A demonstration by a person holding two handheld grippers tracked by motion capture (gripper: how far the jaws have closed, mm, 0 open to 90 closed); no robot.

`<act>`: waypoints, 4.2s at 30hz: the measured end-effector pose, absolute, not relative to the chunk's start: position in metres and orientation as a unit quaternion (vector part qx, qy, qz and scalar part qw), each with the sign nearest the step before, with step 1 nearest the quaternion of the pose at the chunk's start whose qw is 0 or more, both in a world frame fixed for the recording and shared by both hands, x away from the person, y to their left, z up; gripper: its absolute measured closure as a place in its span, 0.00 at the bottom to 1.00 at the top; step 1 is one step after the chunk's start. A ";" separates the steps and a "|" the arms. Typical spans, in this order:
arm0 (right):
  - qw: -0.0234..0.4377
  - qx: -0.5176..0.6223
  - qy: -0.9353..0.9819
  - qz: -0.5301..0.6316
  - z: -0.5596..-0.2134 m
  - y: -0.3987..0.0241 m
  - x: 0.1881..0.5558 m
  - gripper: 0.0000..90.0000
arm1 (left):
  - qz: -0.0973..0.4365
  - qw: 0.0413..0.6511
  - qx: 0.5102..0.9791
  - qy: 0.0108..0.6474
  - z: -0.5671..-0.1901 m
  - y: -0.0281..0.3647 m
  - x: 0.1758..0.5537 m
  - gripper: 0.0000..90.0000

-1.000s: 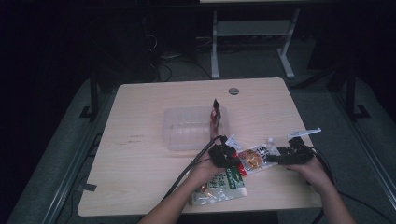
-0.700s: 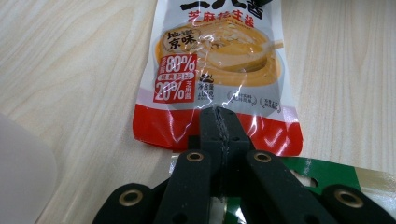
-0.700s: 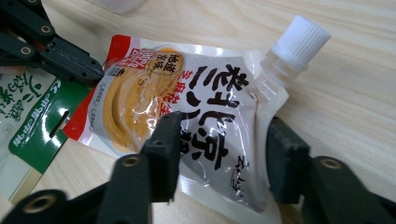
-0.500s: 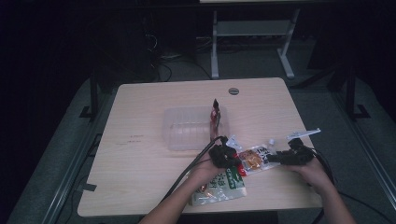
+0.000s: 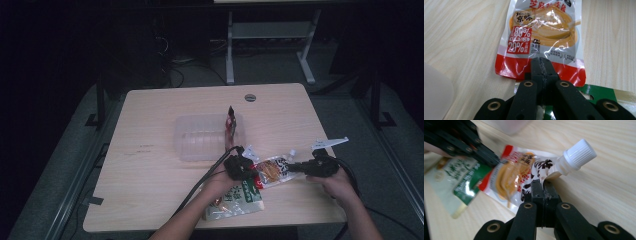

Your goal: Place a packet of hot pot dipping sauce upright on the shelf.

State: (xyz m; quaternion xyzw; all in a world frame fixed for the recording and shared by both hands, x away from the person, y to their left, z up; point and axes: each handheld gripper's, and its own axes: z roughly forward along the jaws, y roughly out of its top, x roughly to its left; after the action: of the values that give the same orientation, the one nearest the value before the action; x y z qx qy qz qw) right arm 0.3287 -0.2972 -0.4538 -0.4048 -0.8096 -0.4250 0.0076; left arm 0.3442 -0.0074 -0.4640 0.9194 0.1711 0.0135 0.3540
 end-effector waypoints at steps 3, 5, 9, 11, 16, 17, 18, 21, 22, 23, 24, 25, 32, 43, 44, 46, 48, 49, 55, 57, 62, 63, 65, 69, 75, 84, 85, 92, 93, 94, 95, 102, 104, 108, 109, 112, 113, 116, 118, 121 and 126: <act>0.013 -0.395 -0.805 -0.443 -0.449 -0.297 0.327 0.99 | 0.011 0.355 0.919 0.172 -0.464 -0.007 0.344 1.00; 0.015 -0.384 -0.800 -0.461 -0.444 -0.297 0.325 1.00 | 0.011 0.355 0.919 0.170 -0.464 -0.007 0.344 1.00; 0.026 -0.375 -0.791 -0.483 -0.437 -0.295 0.322 1.00 | 0.007 0.358 0.918 0.172 -0.464 -0.006 0.345 1.00; 0.030 -0.368 -0.785 -0.498 -0.433 -0.293 0.321 1.00 | 0.007 0.358 0.918 0.173 -0.464 -0.006 0.345 1.00; 0.045 -0.351 -0.769 -0.532 -0.426 -0.289 0.318 1.00 | 0.008 0.361 0.916 0.176 -0.464 -0.007 0.344 1.00; 0.047 -0.344 -0.767 -0.539 -0.424 -0.287 0.317 1.00 | 0.009 0.361 0.916 0.174 -0.464 -0.007 0.344 1.00; 0.045 -0.340 -0.768 -0.542 -0.422 -0.285 0.317 1.00 | 0.010 0.359 0.917 0.174 -0.464 -0.008 0.344 1.00; 0.037 -0.324 -0.769 -0.550 -0.415 -0.275 0.315 1.00 | 0.011 0.355 0.919 0.170 -0.463 -0.009 0.343 1.00; 0.037 -0.324 -0.769 -0.550 -0.415 -0.275 0.315 1.00 | 0.011 0.355 0.919 0.170 -0.463 -0.009 0.343 1.00; 0.036 -0.320 -0.769 -0.552 -0.413 -0.273 0.315 1.00 | 0.012 0.355 0.919 0.171 -0.463 -0.010 0.343 1.00; 0.035 -0.318 -0.769 -0.554 -0.412 -0.271 0.315 1.00 | 0.013 0.351 0.921 0.167 -0.463 -0.010 0.343 1.00; 0.033 -0.314 -0.770 -0.554 -0.410 -0.269 0.315 1.00 | 0.013 0.351 0.921 0.167 -0.462 -0.012 0.342 1.00; 0.029 -0.303 -0.765 -0.567 -0.404 -0.259 0.314 1.00 | 0.000 0.361 0.918 0.165 -0.462 -0.017 0.337 1.00; 0.012 -0.303 -0.764 -0.569 -0.397 -0.266 0.309 0.99 | -0.008 0.360 0.918 0.164 -0.443 0.000 0.334 1.00; 0.012 -0.303 -0.764 -0.569 -0.397 -0.266 0.309 0.99 | -0.008 0.360 0.918 0.164 -0.443 0.000 0.334 1.00; 0.010 -0.302 -0.763 -0.571 -0.396 -0.267 0.308 0.99 | -0.005 0.361 0.918 0.164 -0.438 0.006 0.333 1.00; 0.008 -0.302 -0.763 -0.572 -0.396 -0.268 0.308 0.99 | -0.004 0.359 0.919 0.163 -0.435 0.013 0.331 1.00; 0.008 -0.302 -0.764 -0.571 -0.395 -0.269 0.307 0.99 | -0.007 0.360 0.918 0.166 -0.433 0.017 0.329 1.00; 0.007 -0.298 -0.764 -0.572 -0.393 -0.268 0.304 0.99 | -0.014 0.356 0.918 0.175 -0.425 0.045 0.323 0.96; 0.005 -0.297 -0.764 -0.573 -0.392 -0.268 0.303 0.99 | -0.017 0.357 0.917 0.178 -0.421 0.056 0.322 0.93; 0.005 -0.292 -0.765 -0.574 -0.389 -0.267 0.301 0.99 | -0.017 0.362 0.913 0.186 -0.416 0.087 0.315 0.87; 0.006 -0.291 -0.765 -0.574 -0.389 -0.265 0.300 0.99 | -0.014 0.364 0.911 0.195 -0.416 0.100 0.312 0.83; 0.005 -0.290 -0.766 -0.574 -0.389 -0.264 0.300 0.99 | -0.010 0.365 0.909 0.201 -0.417 0.108 0.311 0.80; 0.008 -0.283 -0.770 -0.572 -0.386 -0.258 0.299 0.99 | -0.004 0.369 0.903 0.220 -0.423 0.140 0.304 0.70; 0.010 -0.270 -0.775 -0.571 -0.383 -0.249 0.299 0.99 | 0.010 0.362 0.899 0.249 -0.427 0.176 0.294 0.54; 0.015 -0.250 -0.780 -0.573 -0.375 -0.231 0.300 0.99 | 0.023 0.369 0.883 0.289 -0.431 0.219 0.280 0.38; 0.017 -0.249 -0.780 -0.573 -0.374 -0.229 0.300 0.99 | 0.023 0.369 0.883 0.289 -0.431 0.219 0.280 0.36; 0.019 -0.230 -0.781 -0.580 -0.366 -0.215 0.301 0.99 | 0.021 0.369 0.877 0.308 -0.437 0.234 0.280 0.28; 0.022 -0.230 -0.781 -0.580 -0.365 -0.214 0.301 0.99 | 0.020 0.367 0.877 0.309 -0.438 0.234 0.281 0.27; 0.022 -0.230 -0.781 -0.580 -0.365 -0.214 0.301 0.99 | 0.018 0.367 0.877 0.310 -0.438 0.233 0.281 0.27; 0.020 -0.223 -0.781 -0.584 -0.362 -0.210 0.302 0.99 | 0.021 0.363 0.880 0.304 -0.438 0.234 0.282 0.27; 0.024 -0.211 -0.777 -0.592 -0.354 -0.202 0.307 0.99 | 0.015 0.369 0.873 0.318 -0.439 0.237 0.282 0.26; 0.024 -0.208 -0.775 -0.596 -0.352 -0.198 0.308 0.99 | 0.015 0.369 0.873 0.318 -0.439 0.237 0.282 0.26; 0.023 -0.201 -0.774 -0.599 -0.347 -0.191 0.311 0.99 | 0.017 0.369 0.874 0.315 -0.439 0.238 0.283 0.26; 0.023 -0.197 -0.775 -0.600 -0.345 -0.189 0.312 0.99 | 0.017 0.370 0.874 0.315 -0.439 0.238 0.283 0.26; 0.022 -0.193 -0.774 -0.603 -0.341 -0.184 0.315 0.99 | 0.016 0.368 0.875 0.314 -0.437 0.239 0.283 0.26; 0.022 -0.191 -0.775 -0.602 -0.338 -0.180 0.317 0.99 | 0.019 0.372 0.873 0.314 -0.438 0.239 0.283 0.26; 0.020 -0.188 -0.774 -0.605 -0.333 -0.175 0.322 0.99 | 0.017 0.370 0.874 0.314 -0.437 0.240 0.284 0.26; 0.020 -0.187 -0.774 -0.605 -0.331 -0.173 0.324 0.99 | 0.016 0.370 0.874 0.315 -0.437 0.240 0.283 0.26; 0.014 -0.182 -0.774 -0.606 -0.323 -0.166 0.333 1.00 | 0.016 0.371 0.873 0.316 -0.437 0.241 0.283 0.26; 0.010 -0.183 -0.774 -0.605 -0.317 -0.158 0.344 1.00 | 0.017 0.374 0.871 0.317 -0.437 0.241 0.284 0.26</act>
State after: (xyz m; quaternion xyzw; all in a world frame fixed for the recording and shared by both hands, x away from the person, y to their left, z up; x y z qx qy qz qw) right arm 0.3436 -0.1578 -0.3175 -0.1834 -0.7744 -0.6054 0.0096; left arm 0.2842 0.2413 -0.4372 0.8712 0.3172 0.0168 0.3742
